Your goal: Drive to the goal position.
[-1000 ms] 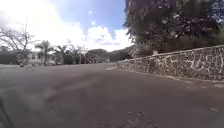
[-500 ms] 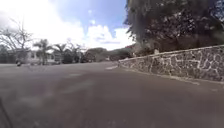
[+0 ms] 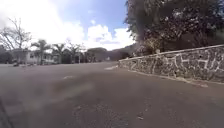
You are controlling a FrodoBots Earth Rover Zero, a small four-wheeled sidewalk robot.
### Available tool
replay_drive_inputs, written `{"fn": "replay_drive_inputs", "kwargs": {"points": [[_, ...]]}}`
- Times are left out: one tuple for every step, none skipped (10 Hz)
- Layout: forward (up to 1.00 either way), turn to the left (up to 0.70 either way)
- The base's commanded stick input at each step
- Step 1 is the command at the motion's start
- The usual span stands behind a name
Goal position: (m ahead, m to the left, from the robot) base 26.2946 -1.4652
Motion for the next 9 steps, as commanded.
{"fn": "replay_drive_inputs", "kwargs": {"points": [[0.70, 0.00], [0.70, 0.00], [0.70, 0.00], [0.70, 0.00], [0.70, 0.00], [0.70, 0.00], [0.70, 0.00], [0.70, 0.00], [0.70, 0.00]]}}
